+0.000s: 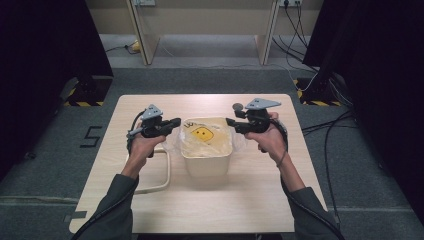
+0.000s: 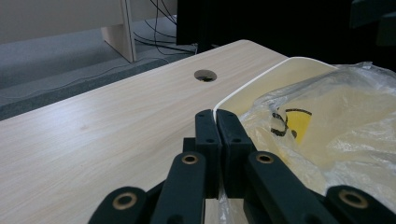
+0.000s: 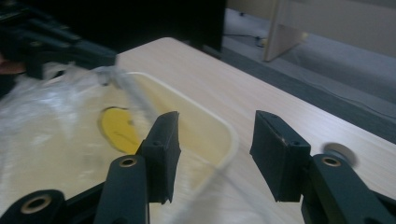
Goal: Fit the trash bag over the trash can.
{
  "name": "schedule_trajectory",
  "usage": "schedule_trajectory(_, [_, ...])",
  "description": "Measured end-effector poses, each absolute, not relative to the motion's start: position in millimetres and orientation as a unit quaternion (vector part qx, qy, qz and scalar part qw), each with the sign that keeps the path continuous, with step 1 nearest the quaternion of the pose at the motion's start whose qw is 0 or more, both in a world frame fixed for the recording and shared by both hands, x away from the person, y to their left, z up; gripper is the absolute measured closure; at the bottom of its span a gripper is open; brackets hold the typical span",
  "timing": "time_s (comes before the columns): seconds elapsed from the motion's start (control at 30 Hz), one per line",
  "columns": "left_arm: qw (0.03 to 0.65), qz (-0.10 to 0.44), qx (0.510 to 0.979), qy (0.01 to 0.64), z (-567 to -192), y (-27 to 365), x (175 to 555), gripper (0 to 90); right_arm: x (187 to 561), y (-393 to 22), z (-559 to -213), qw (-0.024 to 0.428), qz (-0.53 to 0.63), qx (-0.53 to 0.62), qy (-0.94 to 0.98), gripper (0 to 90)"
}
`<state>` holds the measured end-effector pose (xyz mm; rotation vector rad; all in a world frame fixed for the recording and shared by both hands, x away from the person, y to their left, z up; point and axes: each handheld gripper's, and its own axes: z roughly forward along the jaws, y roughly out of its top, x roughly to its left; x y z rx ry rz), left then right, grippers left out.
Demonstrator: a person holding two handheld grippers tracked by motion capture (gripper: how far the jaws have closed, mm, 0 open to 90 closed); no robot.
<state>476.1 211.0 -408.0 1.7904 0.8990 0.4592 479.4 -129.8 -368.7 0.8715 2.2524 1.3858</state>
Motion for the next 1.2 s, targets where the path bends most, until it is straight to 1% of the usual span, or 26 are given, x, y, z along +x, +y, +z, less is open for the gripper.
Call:
schedule_trajectory(0.1, [0.515, 0.191, 0.747, 0.373, -408.6, 210.9, 475.7, 87.7, 478.6, -112.0, -375.7, 0.161, 0.486, 0.28, 0.812, 50.4])
schedule_trajectory(0.13, [0.515, 0.191, 0.748, 0.373, -408.9, 210.4, 475.8, 87.7, 479.7, -107.4, -378.5, 0.16, 0.48, 0.273, 0.818, 51.7])
schedule_trajectory(0.17, [0.516, 0.189, 0.748, 0.373, -409.0, 210.0, 475.8, 87.7, 481.2, -103.6, -381.1, 0.159, 0.474, 0.268, 0.824, 55.0])
schedule_trajectory(0.23, [0.517, 0.189, 0.747, 0.372, -408.8, 210.2, 475.6, 87.6, 484.3, -99.4, -384.9, 0.157, 0.463, 0.257, 0.833, 69.9])
schedule_trajectory(0.3, [0.519, 0.189, 0.746, 0.371, -408.1, 210.3, 475.7, 87.6, 487.5, -99.8, -384.9, 0.174, 0.451, 0.255, 0.837, 82.4])
schedule_trajectory(0.37, [0.52, 0.189, 0.745, 0.372, -407.8, 210.3, 476.3, 87.7, 492.2, -103.8, -381.7, 0.192, 0.456, 0.259, 0.829, 86.9])
schedule_trajectory(0.43, [0.523, 0.188, 0.743, 0.374, -408.4, 210.4, 477.1, 87.7, 498.8, -108.4, -379.8, 0.209, 0.456, 0.271, 0.822, 88.2])
schedule_trajectory(0.5, [0.524, 0.187, 0.741, 0.376, -409.1, 210.8, 477.7, 87.7, 504.4, -111.4, -381.4, 0.198, 0.457, 0.278, 0.822, 86.4])
schedule_trajectory(0.6, [0.523, 0.189, 0.743, 0.374, -408.5, 211.3, 477.4, 87.7, 498.6, -108.5, -377.5, 0.155, 0.466, 0.271, 0.828, 68.0])
schedule_trajectory(0.67, [0.525, 0.189, 0.741, 0.374, -407.2, 211.4, 477.1, 87.6, 491.7, -103.1, -369.8, 0.159, 0.467, 0.258, 0.83, 62.0])
schedule_trajectory(0.77, [0.528, 0.19, 0.739, 0.372, -404.7, 210.9, 475.7, 87.6, 485.9, -94.5, -364.9, 0.143, 0.473, 0.236, 0.837, 54.9])
schedule_trajectory(0.8, [0.529, 0.19, 0.739, 0.372, -404.1, 210.6, 475.0, 87.6, 485.1, -91.2, -366.0, 0.139, 0.465, 0.228, 0.844, 55.7])
schedule_trajectory(0.83, [0.528, 0.191, 0.74, 0.37, -403.6, 210.4, 474.7, 87.6, 485.0, -88.5, -368.5, 0.14, 0.452, 0.224, 0.852, 58.7])
schedule_trajectory(0.9, [0.53, 0.19, 0.739, 0.37, -403.1, 210.3, 474.8, 87.6, 488.0, -88.2, -375.5, 0.149, 0.432, 0.225, 0.86, 76.6])
schedule_trajectory(0.97, [0.531, 0.19, 0.738, 0.37, -403.2, 210.6, 475.0, 87.7, 492.6, -91.6, -380.1, 0.161, 0.431, 0.236, 0.856, 83.8])
schedule_trajectory(1.03, [0.53, 0.19, 0.738, 0.371, -404.8, 210.3, 475.9, 87.7, 498.2, -96.3, -381.8, 0.181, 0.435, 0.25, 0.846, 87.9])
schedule_trajectory(1.1, [0.531, 0.186, 0.735, 0.379, -408.7, 210.3, 478.6, 87.8, 505.7, -102.5, -381.7, 0.209, 0.443, 0.266, 0.83, 89.2])
schedule_trajectory(1.17, [0.535, 0.177, 0.73, 0.385, -412.5, 210.8, 480.5, 87.8, 511.9, -106.5, -384.2, 0.211, 0.445, 0.275, 0.826, 89.5])
schedule_trajectory(1.2, [0.537, 0.174, 0.729, 0.387, -413.9, 210.8, 480.7, 87.8, 512.7, -107.3, -385.6, 0.209, 0.444, 0.279, 0.826, 88.1])
